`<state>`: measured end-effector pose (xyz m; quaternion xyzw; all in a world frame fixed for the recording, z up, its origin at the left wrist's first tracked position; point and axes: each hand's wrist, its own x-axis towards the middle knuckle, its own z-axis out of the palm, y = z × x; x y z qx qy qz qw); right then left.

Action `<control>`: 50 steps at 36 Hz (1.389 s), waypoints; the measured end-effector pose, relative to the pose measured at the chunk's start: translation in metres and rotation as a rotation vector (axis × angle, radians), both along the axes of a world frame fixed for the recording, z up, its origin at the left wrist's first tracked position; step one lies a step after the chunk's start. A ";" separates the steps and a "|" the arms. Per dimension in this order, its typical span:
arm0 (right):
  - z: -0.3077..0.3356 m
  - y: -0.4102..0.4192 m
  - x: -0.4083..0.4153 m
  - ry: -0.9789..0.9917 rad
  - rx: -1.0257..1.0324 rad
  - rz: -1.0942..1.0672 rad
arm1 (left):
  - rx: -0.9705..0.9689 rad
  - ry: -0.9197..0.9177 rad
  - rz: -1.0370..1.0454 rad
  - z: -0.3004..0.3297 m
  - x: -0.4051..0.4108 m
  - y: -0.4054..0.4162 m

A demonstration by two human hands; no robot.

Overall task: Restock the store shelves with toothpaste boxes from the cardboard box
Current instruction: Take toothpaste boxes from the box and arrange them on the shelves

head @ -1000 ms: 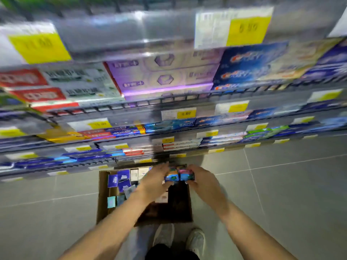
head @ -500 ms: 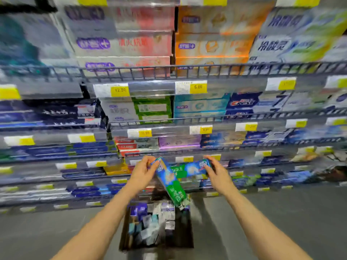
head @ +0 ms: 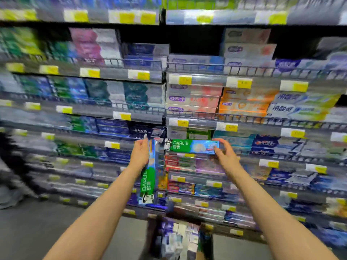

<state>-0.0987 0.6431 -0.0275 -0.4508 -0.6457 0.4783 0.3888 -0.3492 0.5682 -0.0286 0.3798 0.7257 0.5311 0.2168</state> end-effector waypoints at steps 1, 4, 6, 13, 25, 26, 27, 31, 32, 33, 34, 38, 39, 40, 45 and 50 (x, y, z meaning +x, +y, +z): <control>0.008 -0.004 -0.011 0.029 0.003 0.016 | -0.036 0.022 -0.013 0.008 -0.009 -0.007; 0.026 -0.017 -0.049 0.166 -0.043 0.040 | -0.105 0.021 -0.047 0.032 -0.035 -0.025; 0.040 -0.030 -0.080 0.241 -0.047 0.097 | -0.112 -0.024 -0.072 0.051 -0.057 -0.046; 0.074 -0.067 -0.193 0.298 -0.032 0.227 | -0.102 -0.047 -0.093 0.085 -0.161 -0.106; 0.126 -0.108 -0.374 -0.002 0.331 0.269 | -0.106 0.095 -0.049 0.150 -0.330 -0.157; 0.133 -0.107 -0.385 -0.037 0.361 0.268 | -0.089 0.085 -0.042 0.154 -0.341 -0.156; 0.140 -0.105 -0.395 -0.073 0.395 0.271 | -0.063 0.061 -0.041 0.156 -0.352 -0.154; 0.159 -0.091 -0.429 -0.143 0.480 0.297 | -0.012 0.083 -0.069 0.164 -0.389 -0.136; 0.162 -0.086 -0.437 -0.159 0.500 0.303 | -0.003 0.106 -0.074 0.166 -0.396 -0.130; 0.165 -0.081 -0.445 -0.166 0.526 0.313 | 0.004 0.114 -0.073 0.167 -0.402 -0.124; 0.167 -0.076 -0.454 -0.169 0.550 0.318 | 0.014 0.104 -0.073 0.168 -0.409 -0.118; 0.178 -0.041 -0.490 -0.180 0.647 0.282 | 0.059 0.074 -0.091 0.172 -0.443 -0.083; 0.182 -0.030 -0.499 -0.171 0.675 0.267 | 0.075 0.093 -0.096 0.173 -0.452 -0.073; 0.185 -0.019 -0.508 -0.160 0.701 0.253 | 0.103 0.107 -0.102 0.175 -0.460 -0.063; 0.202 0.026 -0.555 -0.118 0.806 0.203 | 0.207 0.026 -0.131 0.194 -0.499 -0.014; 0.221 0.069 -0.592 -0.129 0.930 0.152 | 0.221 0.184 -0.124 0.202 -0.543 0.029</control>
